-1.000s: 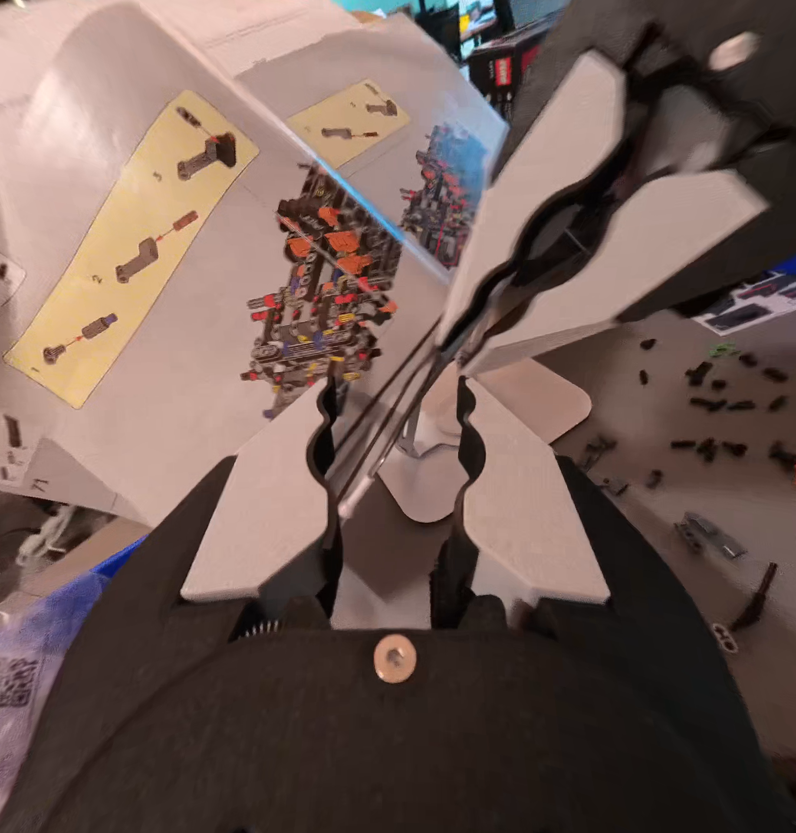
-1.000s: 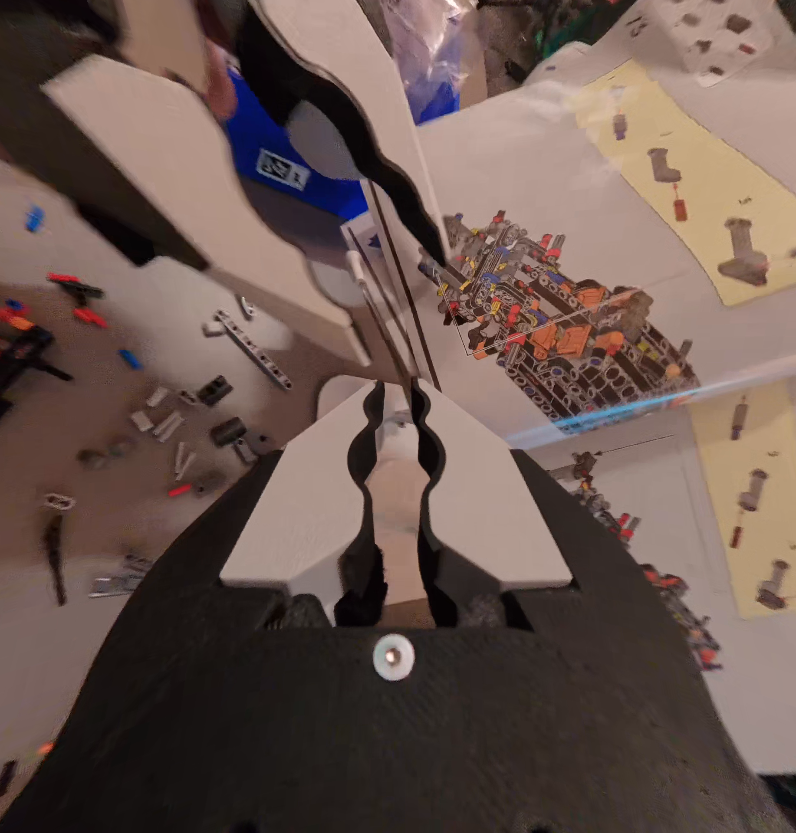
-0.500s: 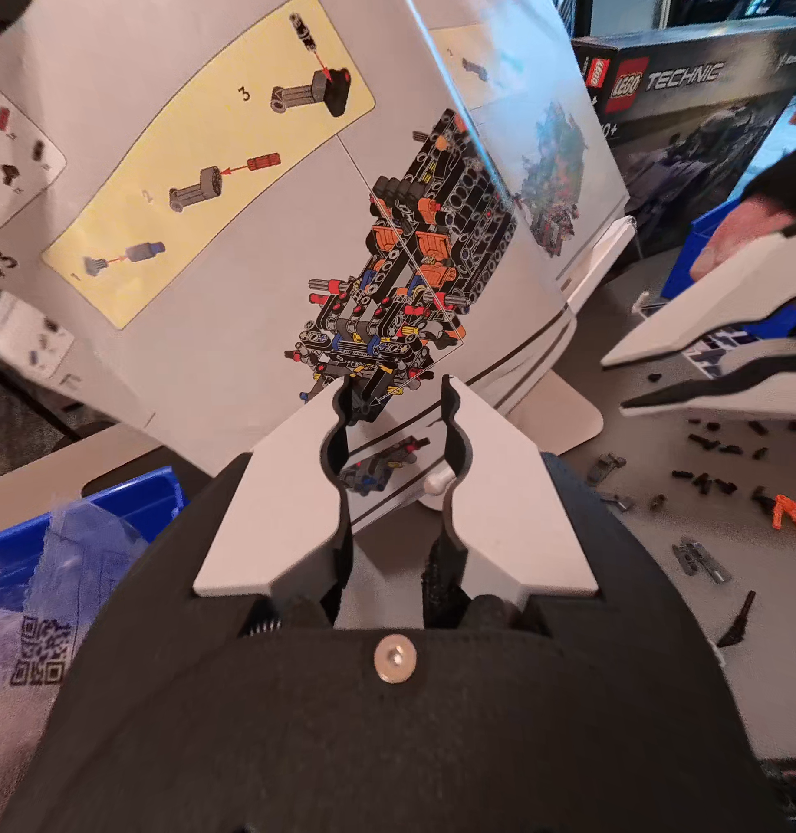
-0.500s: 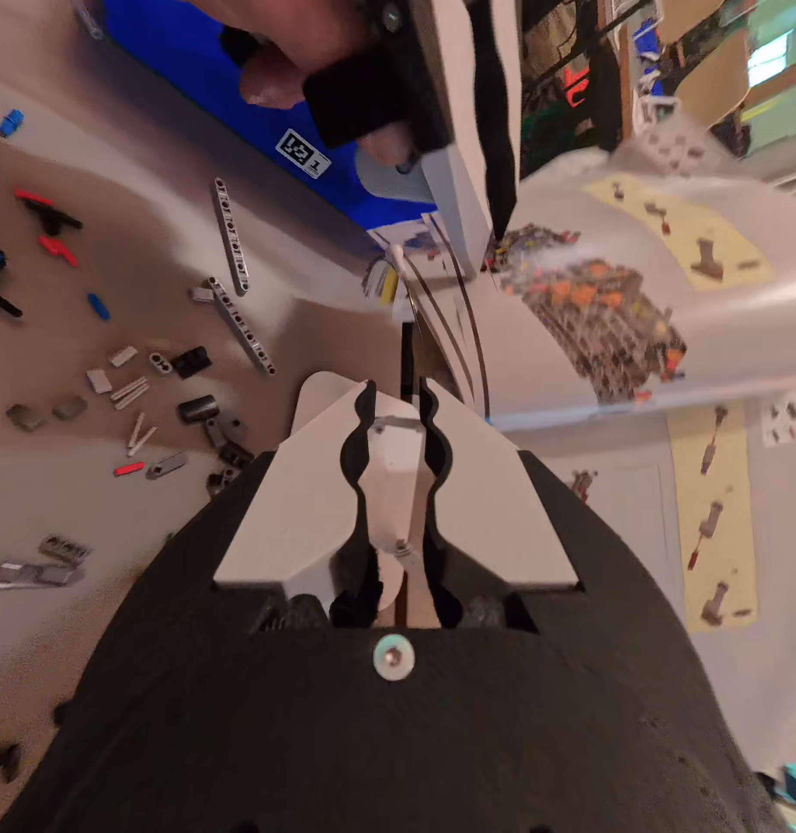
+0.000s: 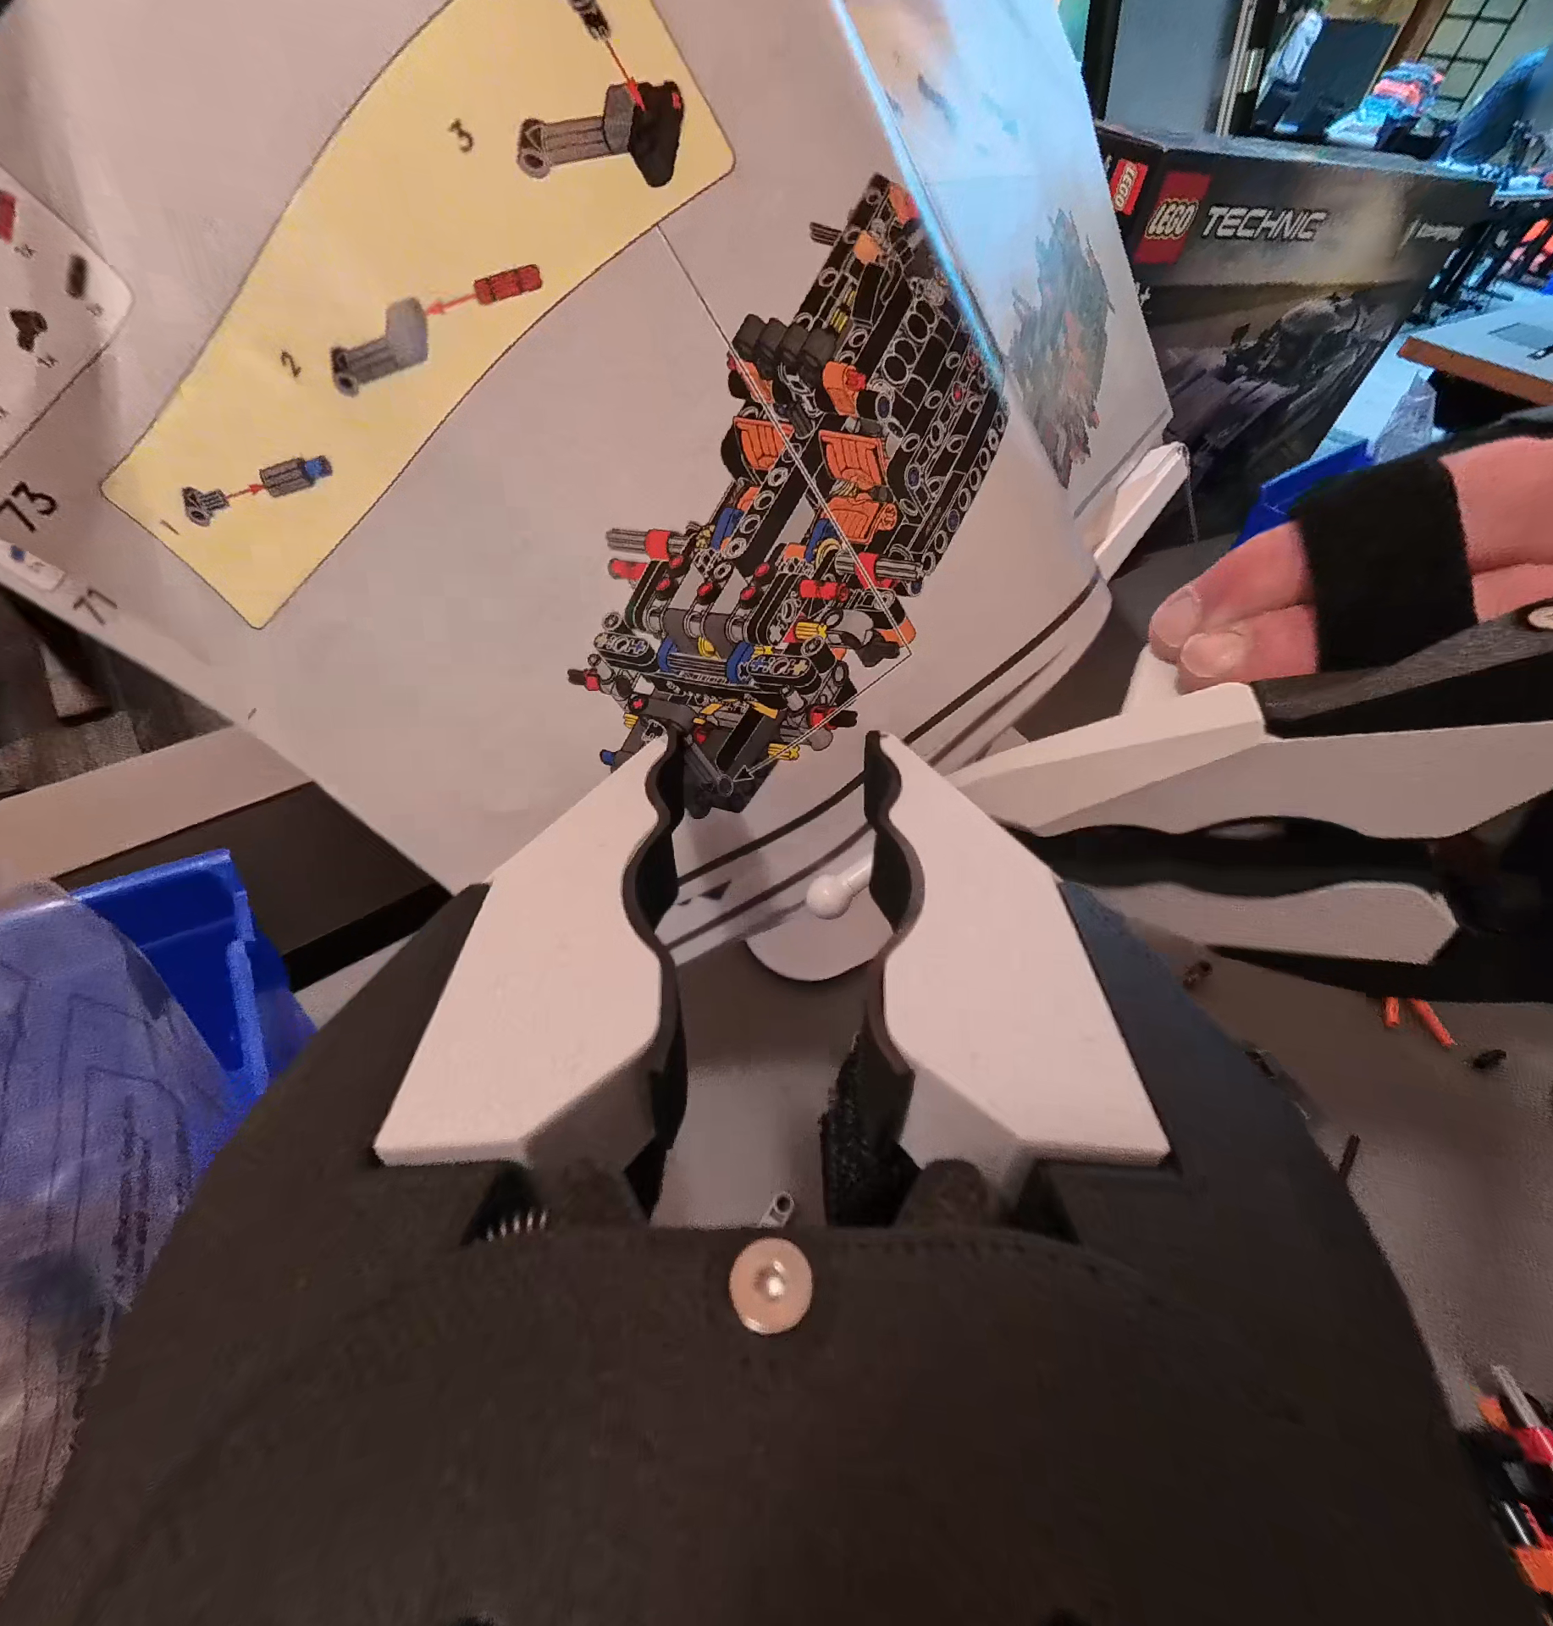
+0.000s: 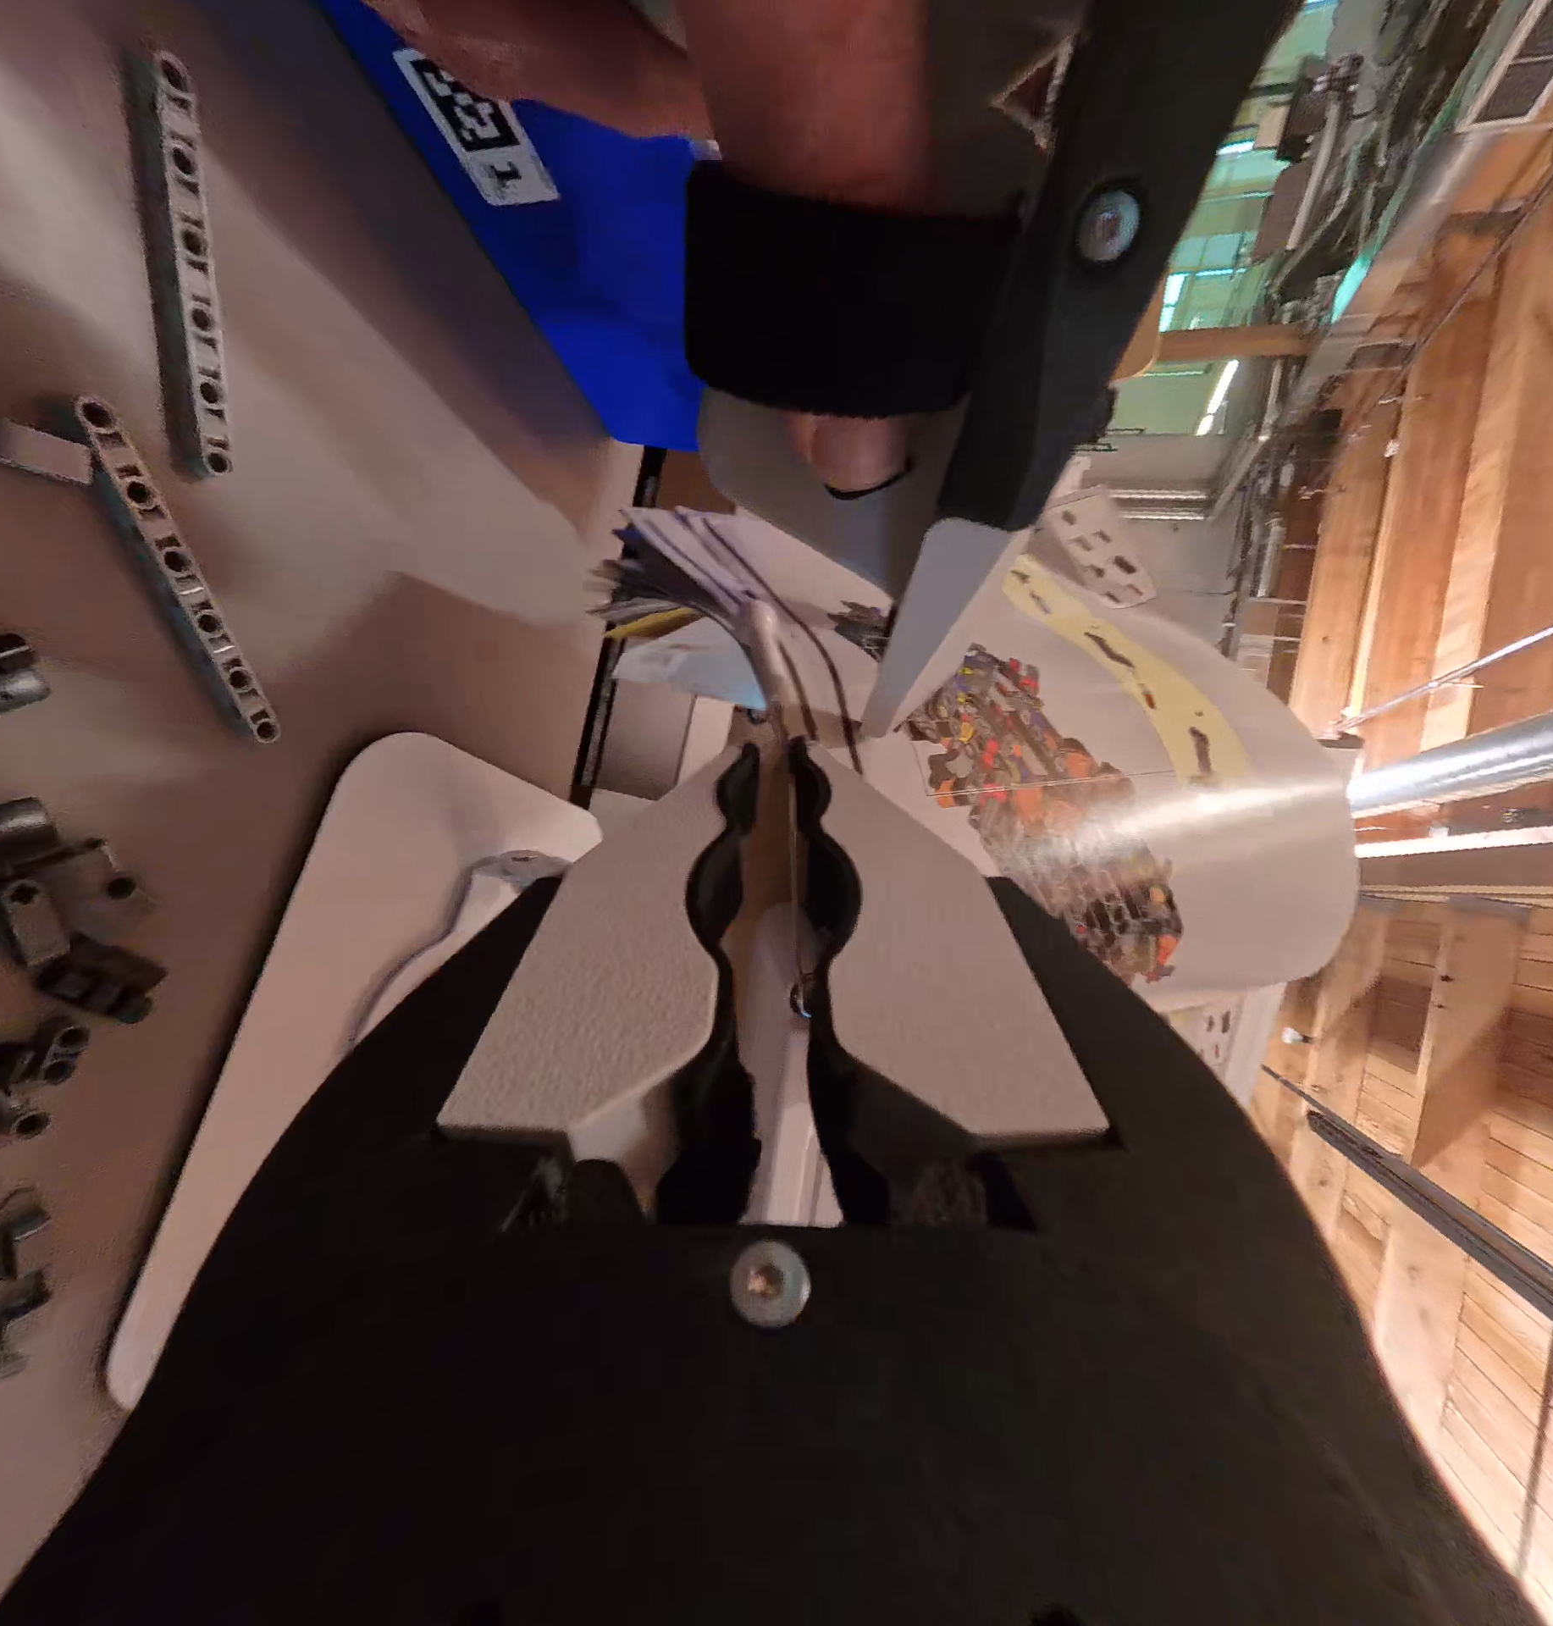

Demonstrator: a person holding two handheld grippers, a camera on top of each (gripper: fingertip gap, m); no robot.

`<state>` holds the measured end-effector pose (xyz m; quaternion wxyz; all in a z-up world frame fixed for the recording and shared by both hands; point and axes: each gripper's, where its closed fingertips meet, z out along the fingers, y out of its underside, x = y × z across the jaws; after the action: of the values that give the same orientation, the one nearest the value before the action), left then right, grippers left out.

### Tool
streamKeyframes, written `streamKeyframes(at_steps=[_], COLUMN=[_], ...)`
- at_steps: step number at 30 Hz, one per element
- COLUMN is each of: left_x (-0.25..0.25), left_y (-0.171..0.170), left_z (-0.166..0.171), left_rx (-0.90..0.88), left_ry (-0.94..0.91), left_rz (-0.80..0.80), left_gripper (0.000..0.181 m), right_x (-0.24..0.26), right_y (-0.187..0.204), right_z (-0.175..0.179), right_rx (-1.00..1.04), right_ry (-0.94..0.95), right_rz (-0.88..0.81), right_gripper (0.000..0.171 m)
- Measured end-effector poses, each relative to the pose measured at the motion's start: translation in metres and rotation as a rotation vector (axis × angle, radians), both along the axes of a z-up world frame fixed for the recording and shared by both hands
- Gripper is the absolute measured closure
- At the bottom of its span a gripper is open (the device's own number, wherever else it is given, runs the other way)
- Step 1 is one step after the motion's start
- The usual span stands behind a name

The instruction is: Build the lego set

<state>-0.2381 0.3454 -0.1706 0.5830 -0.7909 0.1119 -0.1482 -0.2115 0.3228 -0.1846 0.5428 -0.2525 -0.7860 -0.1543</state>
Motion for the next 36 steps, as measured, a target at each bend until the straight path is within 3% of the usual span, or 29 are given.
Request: streamKeyframes(at_steps=[11, 21, 30, 36], left_x=[0.001, -0.004, -0.013, -0.004], left_y=[-0.004, -0.010, -0.035, -0.046], left_z=[-0.004, -0.014, -0.008, -0.011], left_rx=[0.014, -0.018, -0.022, -0.049], left_ry=[-0.094, -0.179, -0.062, -0.068], left_rz=[-0.044, -0.030, 0.061, 0.025], left_gripper=[0.142, 0.151, 0.152, 0.152], right_x=[0.010, 0.002, -0.004, -0.004], right_y=[-0.012, -0.003, 0.006, 0.007], right_z=[0.012, 0.012, 0.009, 0.009], right_rx=[-0.209, -0.445, -0.451, -0.409], right_ry=[0.082, 0.256, 0.282, 0.278], right_rz=[0.008, -0.169, -0.277, -0.336], right_gripper=[0.171, 0.171, 0.171, 0.171])
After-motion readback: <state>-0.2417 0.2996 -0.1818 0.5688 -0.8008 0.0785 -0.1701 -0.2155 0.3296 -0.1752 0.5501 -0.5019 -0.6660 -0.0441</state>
